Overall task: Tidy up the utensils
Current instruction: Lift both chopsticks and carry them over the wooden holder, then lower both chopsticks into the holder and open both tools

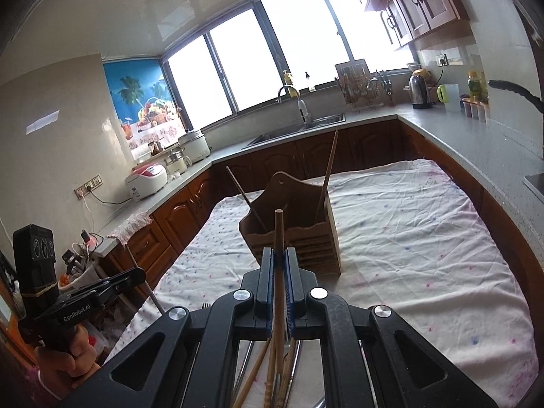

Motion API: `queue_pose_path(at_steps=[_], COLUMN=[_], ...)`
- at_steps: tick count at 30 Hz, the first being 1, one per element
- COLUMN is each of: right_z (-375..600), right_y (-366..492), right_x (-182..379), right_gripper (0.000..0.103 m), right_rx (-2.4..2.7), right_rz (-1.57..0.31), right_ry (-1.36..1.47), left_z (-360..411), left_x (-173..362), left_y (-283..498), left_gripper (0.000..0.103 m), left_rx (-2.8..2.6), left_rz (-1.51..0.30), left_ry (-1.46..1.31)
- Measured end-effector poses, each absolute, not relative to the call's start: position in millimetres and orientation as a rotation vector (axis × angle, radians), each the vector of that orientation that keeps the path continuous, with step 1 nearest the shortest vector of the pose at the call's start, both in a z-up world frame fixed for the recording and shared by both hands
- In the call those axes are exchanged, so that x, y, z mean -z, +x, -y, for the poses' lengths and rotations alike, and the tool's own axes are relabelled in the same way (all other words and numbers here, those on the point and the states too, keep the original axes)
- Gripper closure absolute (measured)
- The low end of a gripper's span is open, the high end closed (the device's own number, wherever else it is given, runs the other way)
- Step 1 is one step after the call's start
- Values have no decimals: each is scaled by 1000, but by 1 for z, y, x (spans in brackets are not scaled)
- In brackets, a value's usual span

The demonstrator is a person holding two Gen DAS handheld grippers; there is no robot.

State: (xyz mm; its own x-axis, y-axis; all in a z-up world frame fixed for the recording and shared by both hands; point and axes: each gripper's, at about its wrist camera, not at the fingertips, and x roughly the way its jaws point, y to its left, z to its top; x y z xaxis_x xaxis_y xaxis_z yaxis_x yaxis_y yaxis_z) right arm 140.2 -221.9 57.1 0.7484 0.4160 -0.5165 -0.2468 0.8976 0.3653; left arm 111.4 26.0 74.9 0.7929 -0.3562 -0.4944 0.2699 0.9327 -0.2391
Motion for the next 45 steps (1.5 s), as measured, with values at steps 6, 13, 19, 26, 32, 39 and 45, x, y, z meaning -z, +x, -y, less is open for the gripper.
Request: queue_pose_path(at_steps=[6, 13, 19, 26, 32, 39, 45], right_z=[225, 228, 232, 240, 245, 246, 240], right_y=[145, 160, 177, 203, 233, 272, 295], right_x=[-62, -69, -80, -105, -130, -140, -112], right_gripper=[97, 97, 97, 97, 97, 97, 97], right_rx=[-357, -350, -339, -321, -299, -281, -273], right_rz=[-607, -587, -551, -468, -389, -350, -396], right_ry=[289, 293, 303, 323, 326, 323, 307], left_z=[-27, -26, -25, -29, -31, -27, -15], left_x=[-77, -82, -89, -104, -125, -134, -109], left_y=[118, 131, 146, 172, 201, 243, 275], left_gripper=[100, 100, 100, 100, 100, 100, 100], left_rx=[334, 334, 337, 338, 331, 315, 278], left_rz=[-551, -532, -510, -448, -368, -286, -256], left_ry=[-164, -164, -175, -183, -178, -166, -181])
